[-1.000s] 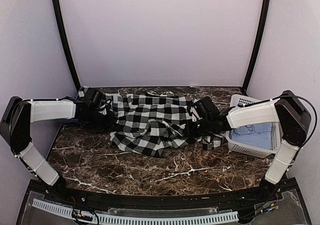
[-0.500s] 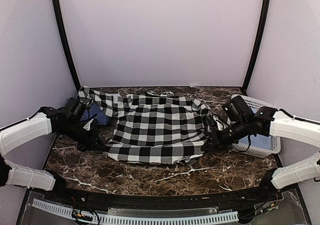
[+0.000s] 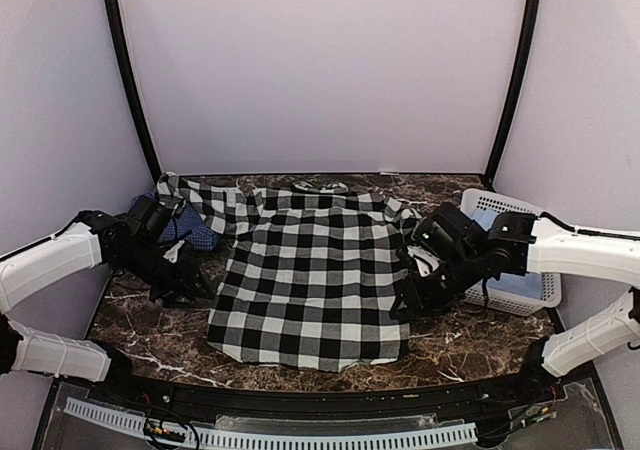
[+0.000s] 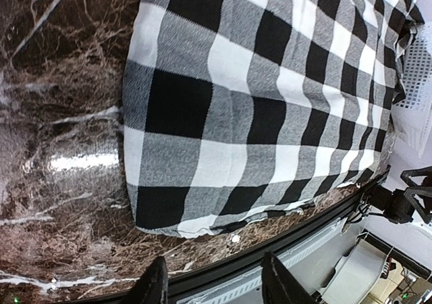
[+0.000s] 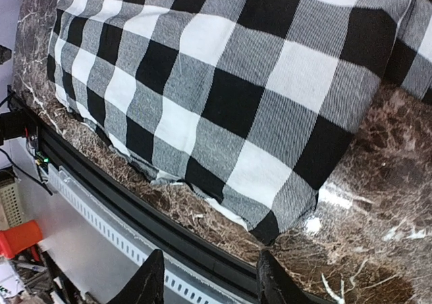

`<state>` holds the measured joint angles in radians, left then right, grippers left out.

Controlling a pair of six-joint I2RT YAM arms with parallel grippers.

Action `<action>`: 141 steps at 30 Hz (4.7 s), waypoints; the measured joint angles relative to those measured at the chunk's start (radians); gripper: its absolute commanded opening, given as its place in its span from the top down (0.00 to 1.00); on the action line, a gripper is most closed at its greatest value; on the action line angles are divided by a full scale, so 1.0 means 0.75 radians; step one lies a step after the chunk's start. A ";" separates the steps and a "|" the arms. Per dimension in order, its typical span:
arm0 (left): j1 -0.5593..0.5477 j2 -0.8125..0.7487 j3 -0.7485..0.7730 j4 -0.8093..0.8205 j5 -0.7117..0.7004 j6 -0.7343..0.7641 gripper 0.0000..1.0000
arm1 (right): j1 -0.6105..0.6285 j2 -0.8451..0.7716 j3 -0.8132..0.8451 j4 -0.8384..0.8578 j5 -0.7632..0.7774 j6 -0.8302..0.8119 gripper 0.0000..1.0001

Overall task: Fold and stack the long sleeve shirts
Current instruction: Flatten out the crumpled shirt at the center of the board, then move the flattened shirt to the center of the board, then adjust the corner of the shirt at the center of the board.

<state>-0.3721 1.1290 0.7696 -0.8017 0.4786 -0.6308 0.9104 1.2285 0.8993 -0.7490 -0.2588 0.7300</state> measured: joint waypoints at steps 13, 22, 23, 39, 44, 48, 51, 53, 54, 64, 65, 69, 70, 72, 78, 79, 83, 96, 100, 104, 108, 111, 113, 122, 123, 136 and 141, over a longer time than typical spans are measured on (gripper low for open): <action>-0.213 0.324 0.167 0.345 -0.011 -0.051 0.60 | 0.060 0.082 -0.213 0.198 0.222 0.019 0.35; -0.250 0.622 0.233 0.609 -0.005 -0.077 0.63 | 0.095 0.123 -0.389 0.461 0.186 0.069 0.74; -0.250 0.637 0.235 0.627 -0.006 -0.077 0.63 | 0.097 0.135 -0.390 0.482 0.184 0.065 0.81; -0.251 0.601 0.003 0.693 -0.180 -0.062 0.72 | 0.191 0.143 -0.411 0.573 -0.144 0.167 0.88; -0.252 0.473 -0.144 0.725 -0.175 -0.104 0.73 | 0.192 0.144 -0.378 0.459 -0.145 0.129 0.56; -0.252 0.395 -0.209 0.719 -0.187 -0.132 0.72 | 0.175 0.144 -0.184 0.296 -0.094 0.057 0.44; -0.252 0.385 -0.208 0.702 -0.197 -0.138 0.72 | 0.118 0.154 0.026 0.259 -0.046 -0.010 0.48; -0.252 0.389 -0.199 0.692 -0.202 -0.138 0.72 | 0.044 0.188 0.159 0.269 -0.005 -0.056 0.50; -0.252 0.390 -0.194 0.686 -0.205 -0.137 0.72 | 0.007 0.213 0.209 0.279 0.012 -0.080 0.51; -0.255 0.404 -0.029 0.568 -0.283 -0.073 0.72 | -0.292 0.781 0.699 0.534 0.176 -0.273 0.53; -0.255 0.404 -0.008 0.566 -0.286 -0.066 0.72 | -0.305 0.828 0.736 0.556 0.176 -0.276 0.54; -0.255 0.404 0.058 0.566 -0.292 -0.035 0.71 | -0.361 1.052 0.908 0.683 0.167 -0.278 0.53; -0.255 0.404 0.066 0.568 -0.291 -0.029 0.72 | -0.368 1.094 0.938 0.708 0.165 -0.277 0.51; -0.255 0.404 0.076 0.568 -0.290 -0.016 0.71 | -0.379 1.191 1.025 0.729 0.169 -0.279 0.48; -0.255 0.404 0.086 0.585 -0.253 0.004 0.71 | -0.413 1.511 1.367 0.723 0.219 -0.294 0.47; -0.255 0.404 0.086 0.588 -0.246 0.006 0.72 | -0.415 1.551 1.413 0.713 0.227 -0.293 0.47; -0.255 0.404 0.086 0.610 -0.219 0.017 0.72 | -0.427 1.658 1.560 0.673 0.256 -0.277 0.51; -0.255 0.407 0.086 0.640 -0.159 0.034 0.72 | -0.434 1.719 1.593 0.658 0.280 -0.191 0.55; -0.255 0.417 0.086 0.654 -0.154 0.034 0.72 | -0.432 1.721 1.593 0.649 0.289 -0.181 0.66; -0.255 0.435 0.082 0.673 -0.155 0.034 0.72 | -0.432 1.722 1.595 0.647 0.290 -0.168 0.92; -0.255 0.454 0.036 0.702 -0.163 0.028 0.72 | -0.441 1.764 1.676 0.640 0.257 -0.134 1.00; -0.255 0.476 -0.002 0.719 -0.173 0.018 0.72 | -0.447 1.795 1.730 0.641 0.228 -0.123 1.00; -0.255 0.492 -0.025 0.726 -0.186 0.010 0.72 | -0.456 1.802 1.735 0.643 0.208 -0.109 1.00; -0.255 0.519 -0.097 0.779 -0.210 -0.025 0.73 | -0.575 1.831 1.765 0.703 0.096 -0.031 1.00; -0.255 0.519 -0.100 0.786 -0.210 -0.027 0.73 | -0.587 1.836 1.773 0.707 0.087 -0.027 1.00; -0.255 0.518 -0.110 0.813 -0.215 -0.039 0.73 | -0.659 1.948 1.936 0.790 -0.042 -0.024 1.00; -0.255 0.516 -0.112 0.813 -0.217 -0.038 0.73 | -0.684 1.965 1.952 0.793 -0.080 -0.019 0.88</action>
<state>-0.5632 1.5158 0.6853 -0.1917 0.3161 -0.6594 0.3977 2.7026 2.3634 -0.1539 -0.3187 0.7155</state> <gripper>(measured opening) 0.270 0.004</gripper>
